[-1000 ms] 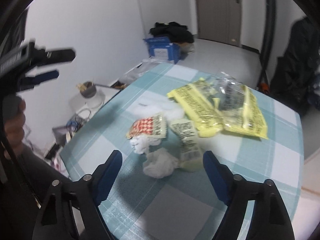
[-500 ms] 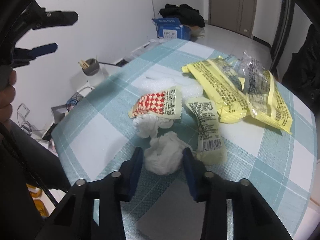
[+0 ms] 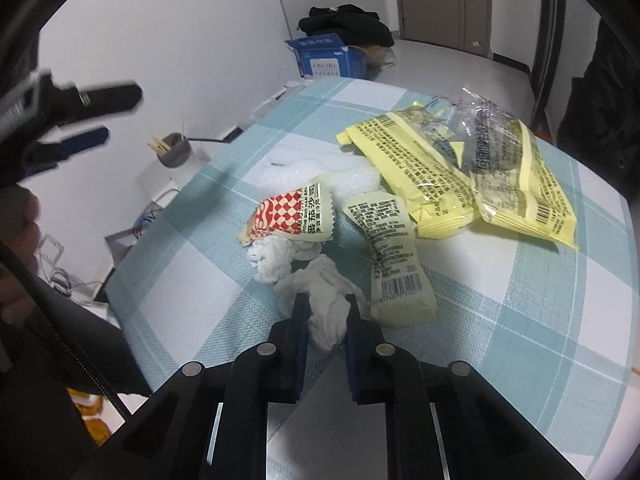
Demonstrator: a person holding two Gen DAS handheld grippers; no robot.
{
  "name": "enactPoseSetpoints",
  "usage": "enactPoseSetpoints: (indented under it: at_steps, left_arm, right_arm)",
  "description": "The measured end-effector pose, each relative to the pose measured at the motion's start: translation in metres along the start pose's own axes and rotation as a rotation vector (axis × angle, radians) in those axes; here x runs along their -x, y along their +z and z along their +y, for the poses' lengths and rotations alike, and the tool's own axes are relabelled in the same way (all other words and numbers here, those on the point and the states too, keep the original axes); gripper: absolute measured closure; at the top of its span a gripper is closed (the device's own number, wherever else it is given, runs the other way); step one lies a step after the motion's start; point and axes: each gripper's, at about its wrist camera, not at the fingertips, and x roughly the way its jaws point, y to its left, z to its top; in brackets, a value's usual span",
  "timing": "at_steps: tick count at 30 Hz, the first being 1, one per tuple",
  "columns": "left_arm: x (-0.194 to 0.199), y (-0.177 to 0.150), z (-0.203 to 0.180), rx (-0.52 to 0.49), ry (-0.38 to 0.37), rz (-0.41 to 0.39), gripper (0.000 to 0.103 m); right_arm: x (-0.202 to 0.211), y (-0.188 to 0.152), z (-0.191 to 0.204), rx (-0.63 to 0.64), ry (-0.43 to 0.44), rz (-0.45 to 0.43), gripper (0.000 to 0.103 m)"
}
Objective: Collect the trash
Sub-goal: 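Grasp a crumpled white tissue with the right gripper, then grasp the crumpled tissue by the red-checkered wrapper with the left gripper while the right holds its tissue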
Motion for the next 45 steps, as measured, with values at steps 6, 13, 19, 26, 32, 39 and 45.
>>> enactPoseSetpoints:
  at_steps: [6,13,19,26,32,39,45]
  left_arm:
    - [-0.013,-0.015,-0.012,-0.006,-0.116,0.133,0.002]
    - [-0.027,-0.032,-0.037,-0.080,-0.162,0.237,0.003]
    - [-0.032,-0.042,-0.056,-0.148,-0.148,0.272,0.003]
    - [-0.043,-0.044,-0.070,-0.144,-0.122,0.313,0.006]
    - [-0.053,-0.043,-0.077,-0.149,-0.082,0.350,0.017]
    - [-0.066,-0.039,-0.076,-0.148,-0.032,0.365,0.026]
    - [-0.070,-0.040,-0.084,-0.194,0.032,0.349,0.046]
  right_arm:
    - [0.022,-0.008,-0.008,-0.024,0.007,-0.027,0.089]
    - [0.047,-0.021,-0.025,-0.065,-0.027,-0.069,0.089]
    - [0.065,-0.031,-0.042,-0.106,-0.039,-0.095,0.089]
    - [0.081,-0.037,-0.060,-0.153,-0.045,-0.130,0.089]
    - [0.095,-0.044,-0.072,-0.173,-0.042,-0.157,0.089]
    - [0.105,-0.048,-0.082,-0.210,-0.034,-0.172,0.089]
    - [0.113,-0.049,-0.083,-0.201,-0.029,-0.196,0.089]
